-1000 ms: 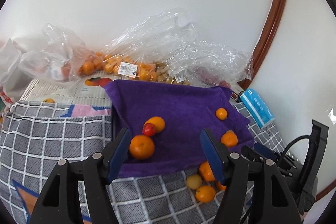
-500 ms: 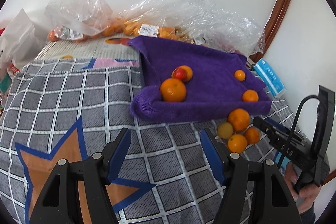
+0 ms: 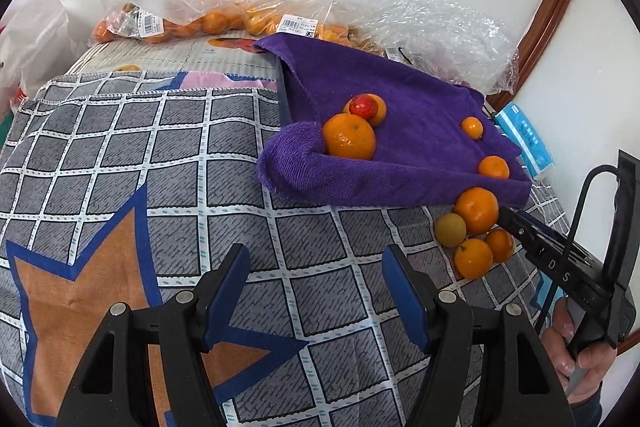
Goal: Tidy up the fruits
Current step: 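Withdraw both open tools back from the purple towel, then grasp a loose orange on the bedspread with the right tool while the left tool grasps another orange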
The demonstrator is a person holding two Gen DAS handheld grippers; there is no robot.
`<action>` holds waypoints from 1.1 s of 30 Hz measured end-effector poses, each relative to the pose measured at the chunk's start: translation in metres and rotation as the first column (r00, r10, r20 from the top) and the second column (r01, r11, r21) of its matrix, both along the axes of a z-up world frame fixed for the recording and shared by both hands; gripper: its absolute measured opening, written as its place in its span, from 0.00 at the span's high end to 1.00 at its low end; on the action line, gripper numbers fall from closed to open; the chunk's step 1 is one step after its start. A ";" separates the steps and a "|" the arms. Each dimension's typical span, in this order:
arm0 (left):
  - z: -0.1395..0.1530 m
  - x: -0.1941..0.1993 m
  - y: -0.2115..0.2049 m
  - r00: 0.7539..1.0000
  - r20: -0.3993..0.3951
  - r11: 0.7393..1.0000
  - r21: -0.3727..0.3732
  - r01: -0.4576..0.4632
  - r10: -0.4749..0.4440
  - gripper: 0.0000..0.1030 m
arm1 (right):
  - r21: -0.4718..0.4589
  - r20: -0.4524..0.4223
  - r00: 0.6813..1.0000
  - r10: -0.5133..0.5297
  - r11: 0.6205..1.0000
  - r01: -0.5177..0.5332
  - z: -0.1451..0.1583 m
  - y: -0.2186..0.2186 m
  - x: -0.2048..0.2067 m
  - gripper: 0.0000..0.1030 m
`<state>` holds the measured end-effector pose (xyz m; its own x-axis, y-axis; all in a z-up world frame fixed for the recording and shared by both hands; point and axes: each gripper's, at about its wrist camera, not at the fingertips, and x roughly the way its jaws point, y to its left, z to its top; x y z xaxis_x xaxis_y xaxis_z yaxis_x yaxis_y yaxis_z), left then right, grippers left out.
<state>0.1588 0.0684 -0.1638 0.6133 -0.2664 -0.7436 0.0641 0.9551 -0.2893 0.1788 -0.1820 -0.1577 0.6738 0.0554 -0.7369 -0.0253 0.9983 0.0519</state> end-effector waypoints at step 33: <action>-0.007 0.006 -0.007 0.999 0.027 0.990 0.138 -0.031 0.028 0.35 | 0.042 -0.027 0.997 0.071 0.997 -0.070 -0.009 0.000 0.010 0.67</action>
<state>0.1648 0.0609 -0.1710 0.6383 -0.1438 -0.7562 0.0410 0.9874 -0.1531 0.1887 -0.1821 -0.1671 0.6461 0.1327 -0.7516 -0.0935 0.9911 0.0946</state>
